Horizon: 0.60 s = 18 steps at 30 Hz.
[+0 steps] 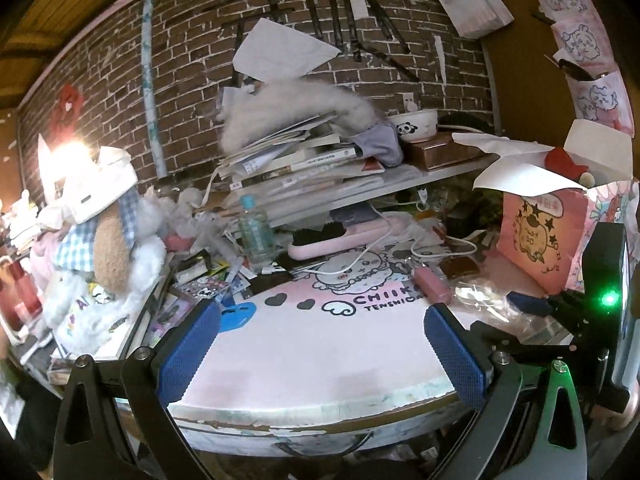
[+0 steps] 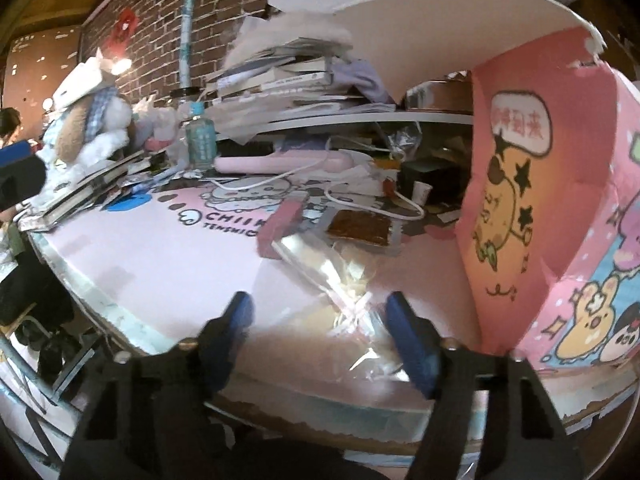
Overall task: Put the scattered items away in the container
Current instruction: 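Grasp the clear ribbon-tied plastic bag with the right gripper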
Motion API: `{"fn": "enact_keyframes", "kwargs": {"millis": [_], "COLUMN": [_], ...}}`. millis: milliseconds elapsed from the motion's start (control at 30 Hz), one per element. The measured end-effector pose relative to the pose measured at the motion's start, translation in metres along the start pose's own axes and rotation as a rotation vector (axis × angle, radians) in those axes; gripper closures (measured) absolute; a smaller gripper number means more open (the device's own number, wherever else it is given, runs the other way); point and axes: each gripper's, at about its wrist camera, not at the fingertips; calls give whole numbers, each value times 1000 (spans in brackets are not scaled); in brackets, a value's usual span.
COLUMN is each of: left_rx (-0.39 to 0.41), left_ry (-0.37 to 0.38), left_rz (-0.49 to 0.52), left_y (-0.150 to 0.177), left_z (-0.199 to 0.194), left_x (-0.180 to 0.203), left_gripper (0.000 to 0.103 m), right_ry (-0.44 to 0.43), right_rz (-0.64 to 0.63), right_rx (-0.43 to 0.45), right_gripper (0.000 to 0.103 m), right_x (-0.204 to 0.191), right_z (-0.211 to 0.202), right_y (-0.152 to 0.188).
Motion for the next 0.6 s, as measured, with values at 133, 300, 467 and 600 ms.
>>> {"fn": "enact_keyframes", "kwargs": {"millis": [133,300,467,600], "left_rx": [1,0,-1,2], "left_ry": [1,-5,-3,-8], "left_rz": [0,-1,-2,-6], "left_y": [0,0,1,0], "left_z": [0,0,0,0], "left_x": [0,1,1,0], "left_gripper": [1,1,1,1], "right_ry": [-13,-28,-28,-28], "right_rz": [-6,-22,-32,-51], "right_rx": [-1,-3,-2,18], "right_gripper": [62,82,86,88], "right_x": [-1,-5,-6,-10], "right_z": [0,1,0,-4], "right_y": [0,-1,0,-1]}}
Point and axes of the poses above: each gripper's, at about its wrist camera, not at the fingertips, and z roughly the way its jaws point, x to its right, y to its underside, and after that the axes turned 8 degrees about z, right-handed
